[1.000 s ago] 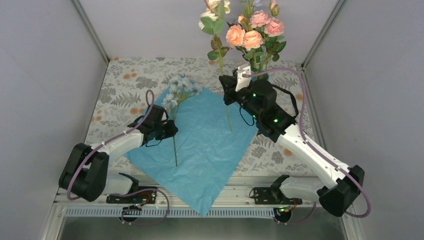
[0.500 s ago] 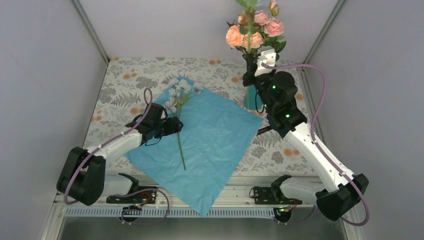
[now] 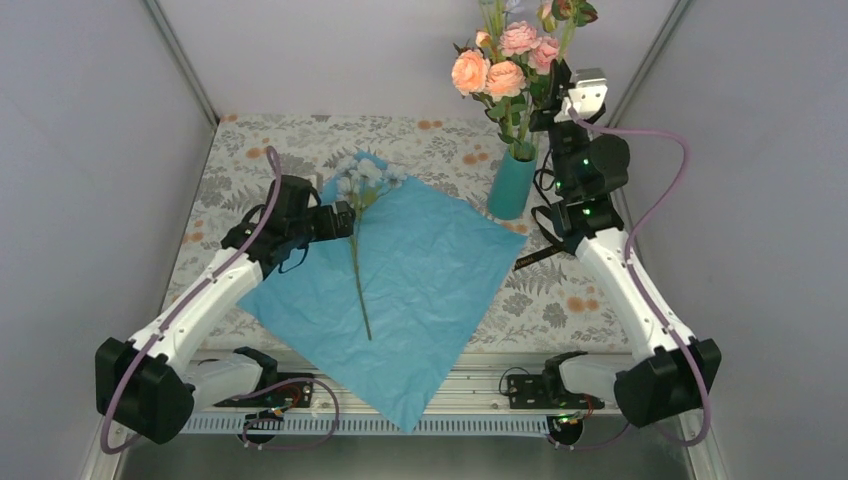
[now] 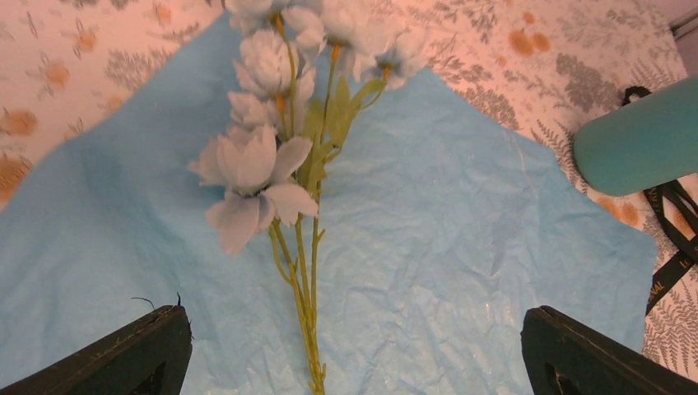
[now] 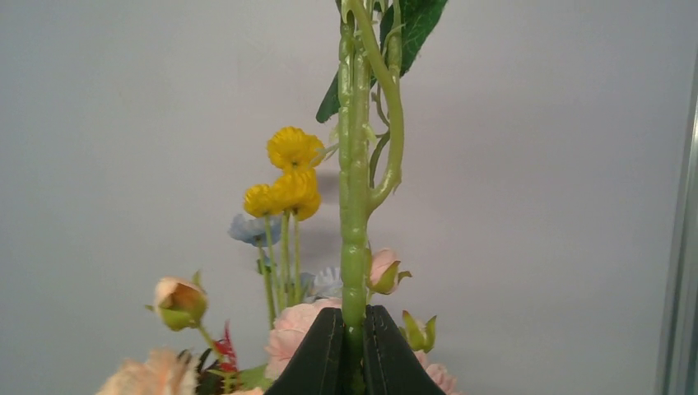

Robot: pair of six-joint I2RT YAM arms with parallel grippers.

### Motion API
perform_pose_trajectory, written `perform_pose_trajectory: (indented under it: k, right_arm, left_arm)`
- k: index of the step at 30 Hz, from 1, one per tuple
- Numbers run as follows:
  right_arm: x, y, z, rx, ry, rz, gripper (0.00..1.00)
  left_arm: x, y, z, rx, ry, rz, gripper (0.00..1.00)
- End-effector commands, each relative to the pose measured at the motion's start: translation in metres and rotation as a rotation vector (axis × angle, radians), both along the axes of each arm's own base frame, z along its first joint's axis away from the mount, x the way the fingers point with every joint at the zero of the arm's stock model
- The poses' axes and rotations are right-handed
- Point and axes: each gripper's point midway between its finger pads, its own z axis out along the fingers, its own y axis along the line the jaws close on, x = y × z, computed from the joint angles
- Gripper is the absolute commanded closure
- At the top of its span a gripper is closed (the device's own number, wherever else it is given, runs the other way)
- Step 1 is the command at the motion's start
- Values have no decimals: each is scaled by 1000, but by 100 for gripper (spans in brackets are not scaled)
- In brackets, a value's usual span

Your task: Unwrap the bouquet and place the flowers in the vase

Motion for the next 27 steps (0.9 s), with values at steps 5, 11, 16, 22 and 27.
perform_pose_trajectory:
  k: [5, 11, 16, 22, 27]
  right_arm:
    - [26, -13, 2, -3, -112, -3, 96]
    - [56, -15, -19, -7, -118, -33, 96]
    - [81, -10, -40, 1, -80, -9, 96]
    - [91, -19, -86, 30, -15, -44, 96]
    - [92, -23, -120, 48, 88, -53, 93]
  left_arm:
    - [-3, 13, 50, 126, -124, -65, 0]
    - [1, 6, 51, 129, -148, -103, 0]
    - [8, 9, 32, 148, -100, -75, 0]
    - [12, 8, 12, 140, -36, -45, 0]
    - [15, 9, 1, 145, -14, -31, 0]
